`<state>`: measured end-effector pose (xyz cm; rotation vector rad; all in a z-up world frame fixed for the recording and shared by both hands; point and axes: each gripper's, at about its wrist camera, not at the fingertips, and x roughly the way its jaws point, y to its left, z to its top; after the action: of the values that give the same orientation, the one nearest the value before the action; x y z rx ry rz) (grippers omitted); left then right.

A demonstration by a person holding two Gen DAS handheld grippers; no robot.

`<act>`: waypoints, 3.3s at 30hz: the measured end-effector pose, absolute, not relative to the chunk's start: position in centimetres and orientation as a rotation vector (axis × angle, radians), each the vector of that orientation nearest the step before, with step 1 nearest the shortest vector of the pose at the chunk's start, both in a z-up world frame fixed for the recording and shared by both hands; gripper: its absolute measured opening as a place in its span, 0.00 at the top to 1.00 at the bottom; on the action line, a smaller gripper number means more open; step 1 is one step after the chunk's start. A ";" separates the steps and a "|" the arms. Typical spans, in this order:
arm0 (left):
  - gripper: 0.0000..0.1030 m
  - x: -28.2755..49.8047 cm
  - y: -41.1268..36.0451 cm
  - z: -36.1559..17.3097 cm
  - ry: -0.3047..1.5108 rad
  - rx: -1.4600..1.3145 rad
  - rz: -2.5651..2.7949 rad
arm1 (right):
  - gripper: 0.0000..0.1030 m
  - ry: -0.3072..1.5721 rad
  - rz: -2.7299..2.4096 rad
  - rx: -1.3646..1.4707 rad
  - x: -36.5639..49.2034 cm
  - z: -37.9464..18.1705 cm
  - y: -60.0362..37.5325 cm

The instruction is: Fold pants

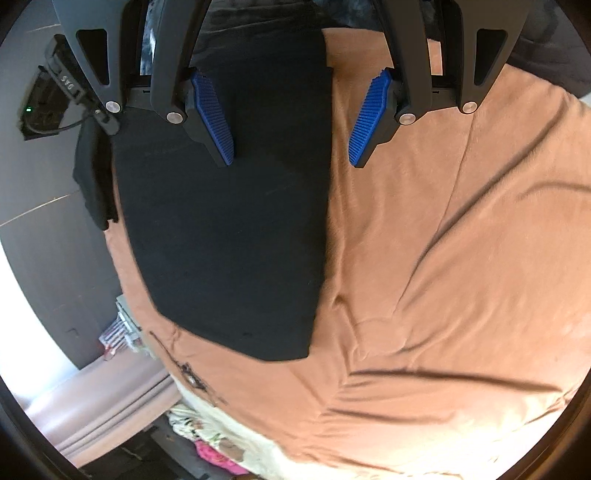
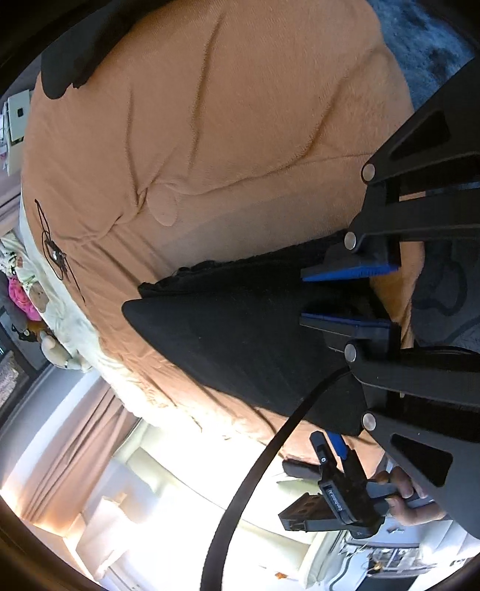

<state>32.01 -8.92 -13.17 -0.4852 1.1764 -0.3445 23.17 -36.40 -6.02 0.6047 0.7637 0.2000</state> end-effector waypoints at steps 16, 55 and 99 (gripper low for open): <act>0.47 30.9 -10.4 -15.5 1.230 -0.513 -0.418 | 0.95 0.818 0.192 0.694 21.9 -10.7 -38.6; 0.36 42.9 -12.1 -15.2 1.211 -0.501 -0.449 | 0.64 0.868 0.226 0.499 36.3 -6.3 -37.1; 0.30 38.4 -9.5 -17.7 1.250 -0.680 -0.536 | 0.38 1.026 0.604 0.750 39.1 -12.5 -39.8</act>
<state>38.42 -9.47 -17.73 -0.6797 1.2497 -0.5364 39.07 -39.80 -12.55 0.7498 1.0256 0.6044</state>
